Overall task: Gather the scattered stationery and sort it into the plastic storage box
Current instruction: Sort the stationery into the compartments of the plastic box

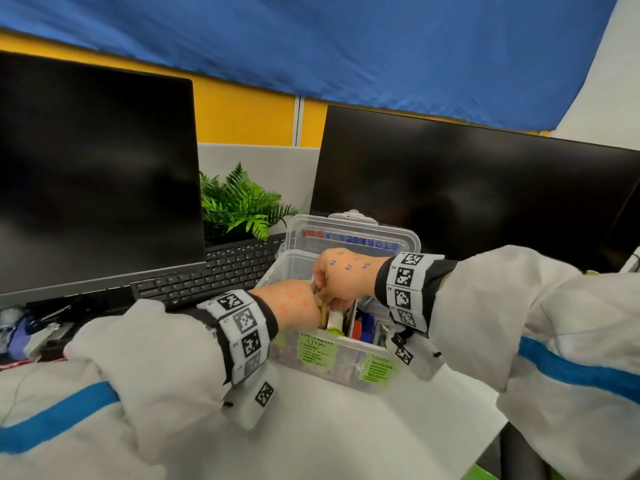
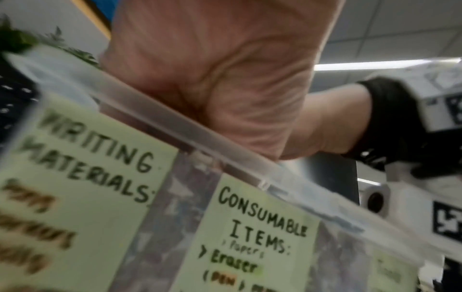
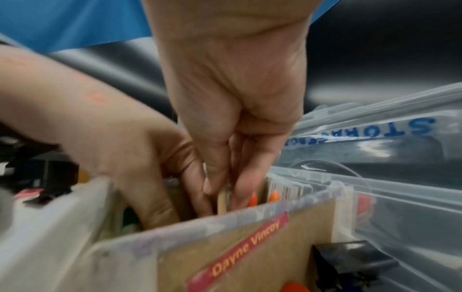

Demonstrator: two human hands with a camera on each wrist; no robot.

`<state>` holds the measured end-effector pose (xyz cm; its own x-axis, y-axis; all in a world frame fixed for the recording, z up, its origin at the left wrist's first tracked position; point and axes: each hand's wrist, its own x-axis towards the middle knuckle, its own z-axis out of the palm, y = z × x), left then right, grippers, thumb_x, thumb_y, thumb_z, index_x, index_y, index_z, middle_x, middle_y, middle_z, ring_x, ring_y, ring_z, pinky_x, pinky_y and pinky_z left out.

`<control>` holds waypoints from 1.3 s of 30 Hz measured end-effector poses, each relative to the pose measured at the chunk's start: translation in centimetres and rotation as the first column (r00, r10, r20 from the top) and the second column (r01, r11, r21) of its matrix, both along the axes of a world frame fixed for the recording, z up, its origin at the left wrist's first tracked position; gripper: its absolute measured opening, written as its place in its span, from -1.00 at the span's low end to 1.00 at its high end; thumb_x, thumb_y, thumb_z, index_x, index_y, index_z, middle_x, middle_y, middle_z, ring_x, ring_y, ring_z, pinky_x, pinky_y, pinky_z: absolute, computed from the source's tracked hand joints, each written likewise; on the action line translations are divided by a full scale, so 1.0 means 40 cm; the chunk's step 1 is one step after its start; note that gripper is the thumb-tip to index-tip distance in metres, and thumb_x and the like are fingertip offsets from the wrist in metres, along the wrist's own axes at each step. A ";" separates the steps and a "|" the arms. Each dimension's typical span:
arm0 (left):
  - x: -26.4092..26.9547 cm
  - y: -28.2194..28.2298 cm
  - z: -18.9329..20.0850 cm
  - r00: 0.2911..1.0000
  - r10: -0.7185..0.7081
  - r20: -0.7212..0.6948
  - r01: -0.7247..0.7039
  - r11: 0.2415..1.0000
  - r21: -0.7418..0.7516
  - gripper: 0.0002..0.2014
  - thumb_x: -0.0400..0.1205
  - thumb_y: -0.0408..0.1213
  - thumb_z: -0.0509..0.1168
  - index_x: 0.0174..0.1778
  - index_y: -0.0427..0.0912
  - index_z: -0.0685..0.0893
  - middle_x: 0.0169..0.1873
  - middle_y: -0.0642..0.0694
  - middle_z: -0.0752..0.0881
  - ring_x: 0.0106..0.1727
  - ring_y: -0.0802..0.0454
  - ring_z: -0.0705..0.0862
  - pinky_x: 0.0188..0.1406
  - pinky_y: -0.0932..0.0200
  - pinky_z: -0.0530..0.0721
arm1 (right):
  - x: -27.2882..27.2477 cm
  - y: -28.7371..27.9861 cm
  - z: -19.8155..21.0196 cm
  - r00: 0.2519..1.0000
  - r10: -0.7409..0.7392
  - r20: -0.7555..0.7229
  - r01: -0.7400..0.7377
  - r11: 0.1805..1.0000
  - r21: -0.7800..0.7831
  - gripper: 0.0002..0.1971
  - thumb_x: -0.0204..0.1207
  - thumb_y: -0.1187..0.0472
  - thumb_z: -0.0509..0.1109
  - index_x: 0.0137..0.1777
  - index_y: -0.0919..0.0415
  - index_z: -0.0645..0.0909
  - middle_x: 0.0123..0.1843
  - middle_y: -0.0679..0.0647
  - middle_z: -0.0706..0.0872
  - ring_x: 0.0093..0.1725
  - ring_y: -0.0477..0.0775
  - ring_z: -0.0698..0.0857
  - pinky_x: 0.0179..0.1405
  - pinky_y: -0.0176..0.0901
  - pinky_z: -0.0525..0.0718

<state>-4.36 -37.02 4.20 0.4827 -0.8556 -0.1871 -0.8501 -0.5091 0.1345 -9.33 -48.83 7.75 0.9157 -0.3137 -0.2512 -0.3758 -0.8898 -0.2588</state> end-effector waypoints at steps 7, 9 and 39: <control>0.011 -0.063 -0.014 0.987 0.133 0.093 -0.129 0.990 -0.052 -0.70 0.52 -0.14 0.51 0.14 -0.13 0.73 -0.14 -0.07 0.69 0.01 -0.12 0.78 -0.17 0.08 0.68 | 0.017 -0.019 -0.006 0.998 0.017 0.056 -0.020 0.998 0.065 -0.94 0.40 0.47 0.59 -0.18 0.36 0.78 -0.29 0.29 0.82 -0.30 0.19 0.86 -0.29 -0.13 0.86; 0.015 -0.070 -0.028 0.983 0.151 0.104 -0.141 0.985 -0.097 -0.77 0.56 -0.21 0.45 0.12 -0.14 0.74 -0.19 -0.07 0.64 -0.04 -0.13 0.77 -0.22 0.08 0.64 | 0.014 -0.025 -0.008 0.997 0.007 0.072 -0.013 0.996 0.085 -0.89 0.39 0.48 0.61 -0.11 0.45 0.78 -0.19 0.37 0.83 -0.21 0.25 0.87 -0.22 -0.03 0.87; 0.059 -0.057 -0.057 0.954 0.092 -0.286 -0.168 0.952 -0.256 -0.79 0.55 -0.04 0.53 -0.11 -0.12 0.88 -0.13 -0.06 0.86 -0.05 0.00 0.81 0.09 0.00 0.79 | -0.050 -0.026 0.159 0.992 -0.066 -0.109 0.064 0.998 -0.023 -0.82 0.50 0.21 0.59 -0.07 0.35 0.79 -0.28 0.20 0.86 -0.34 0.02 0.83 -0.21 -0.17 0.85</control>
